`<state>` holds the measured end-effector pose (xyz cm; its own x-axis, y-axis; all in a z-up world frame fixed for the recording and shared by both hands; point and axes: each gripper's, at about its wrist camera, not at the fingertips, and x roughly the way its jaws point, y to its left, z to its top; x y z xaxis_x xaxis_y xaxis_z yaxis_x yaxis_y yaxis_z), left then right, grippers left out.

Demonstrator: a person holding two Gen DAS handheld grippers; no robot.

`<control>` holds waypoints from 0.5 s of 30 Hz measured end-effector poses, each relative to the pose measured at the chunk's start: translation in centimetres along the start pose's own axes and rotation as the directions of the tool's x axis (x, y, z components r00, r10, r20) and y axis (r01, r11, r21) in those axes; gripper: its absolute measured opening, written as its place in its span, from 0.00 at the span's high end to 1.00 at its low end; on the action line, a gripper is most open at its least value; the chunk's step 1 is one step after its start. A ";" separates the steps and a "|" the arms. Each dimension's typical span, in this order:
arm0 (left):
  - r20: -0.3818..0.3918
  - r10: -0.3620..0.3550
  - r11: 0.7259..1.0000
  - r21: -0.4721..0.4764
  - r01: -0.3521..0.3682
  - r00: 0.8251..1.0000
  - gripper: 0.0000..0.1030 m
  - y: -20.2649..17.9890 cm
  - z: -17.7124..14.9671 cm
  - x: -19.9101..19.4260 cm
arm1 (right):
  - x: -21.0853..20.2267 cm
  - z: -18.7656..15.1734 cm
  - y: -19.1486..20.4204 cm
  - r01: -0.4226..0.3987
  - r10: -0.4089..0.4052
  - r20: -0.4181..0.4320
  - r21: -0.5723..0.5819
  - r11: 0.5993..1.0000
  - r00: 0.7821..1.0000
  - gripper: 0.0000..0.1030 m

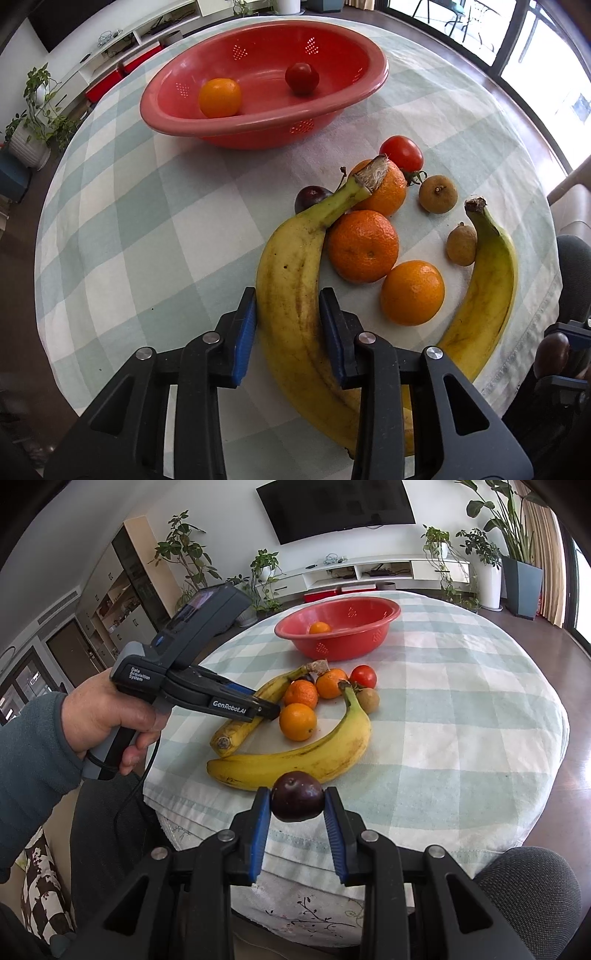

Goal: Organize fruits
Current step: 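Lift the banana with the left tool while the right tool carries the plum toward the bowl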

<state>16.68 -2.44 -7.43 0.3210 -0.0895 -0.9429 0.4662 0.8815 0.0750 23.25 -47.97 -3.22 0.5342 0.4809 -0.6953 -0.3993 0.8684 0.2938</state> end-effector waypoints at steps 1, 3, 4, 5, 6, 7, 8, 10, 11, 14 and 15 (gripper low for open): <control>0.013 0.012 1.000 0.001 -0.012 1.000 0.71 0.2 -0.1 -0.2 | 0.0 0.0 0.0 -0.001 0.001 0.000 0.001 1.000 1.000 0.69; 0.028 -0.001 1.000 -0.019 0.001 1.000 0.71 0.7 -0.4 -0.8 | 0.0 0.0 -0.1 -0.002 0.002 0.001 0.002 1.000 1.000 0.69; 0.039 0.006 1.000 -0.024 -0.005 0.999 0.71 0.9 -0.6 -1.2 | 0.0 0.1 -0.1 -0.003 0.003 0.003 0.003 1.000 1.000 0.69; 0.049 0.009 1.000 -0.029 -0.008 0.999 0.71 1.0 -0.7 -1.6 | 0.1 0.1 -0.1 -0.004 0.004 0.005 0.004 1.000 1.000 0.69; 0.055 0.004 0.999 -0.033 -0.003 0.998 0.71 1.1 -0.7 -2.0 | 0.0 0.2 -0.1 -0.007 0.007 0.010 0.004 1.000 1.000 0.69; 0.063 0.001 0.999 -0.038 0.001 0.998 0.71 1.3 -0.7 -2.3 | -0.1 0.2 -0.1 -0.010 0.010 0.017 0.002 1.000 1.000 0.69; 0.072 0.001 0.999 -0.041 0.002 0.997 0.71 1.4 -0.8 -2.6 | -0.1 0.2 0.0 -0.014 0.014 0.024 0.000 1.000 1.000 0.69; 0.092 -0.010 0.999 -0.050 0.014 0.996 0.71 1.6 -0.9 -3.2 | -0.2 0.3 0.0 -0.015 0.016 0.028 -0.002 1.000 0.999 0.69; 0.107 -0.013 0.998 -0.055 0.019 0.994 0.71 1.7 -1.0 -3.5 | -0.2 0.4 0.0 -0.014 0.014 0.026 -0.002 1.000 1.000 0.69; 0.145 -0.029 0.997 -0.069 0.040 0.989 0.71 1.9 -1.2 -4.4 | -0.1 0.4 -0.1 -0.010 0.010 0.024 0.003 1.000 1.000 0.69; 0.152 -0.036 0.996 -0.070 0.047 0.988 0.71 2.0 -1.2 -4.6 | -0.1 0.5 -0.2 -0.008 0.008 0.025 0.005 1.000 1.000 0.69</control>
<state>15.11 0.30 -3.36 0.4255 -0.1905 -0.8847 0.4222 0.9065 0.0078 23.62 -48.09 -2.91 0.5489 0.4910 -0.6765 -0.4005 0.8649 0.3027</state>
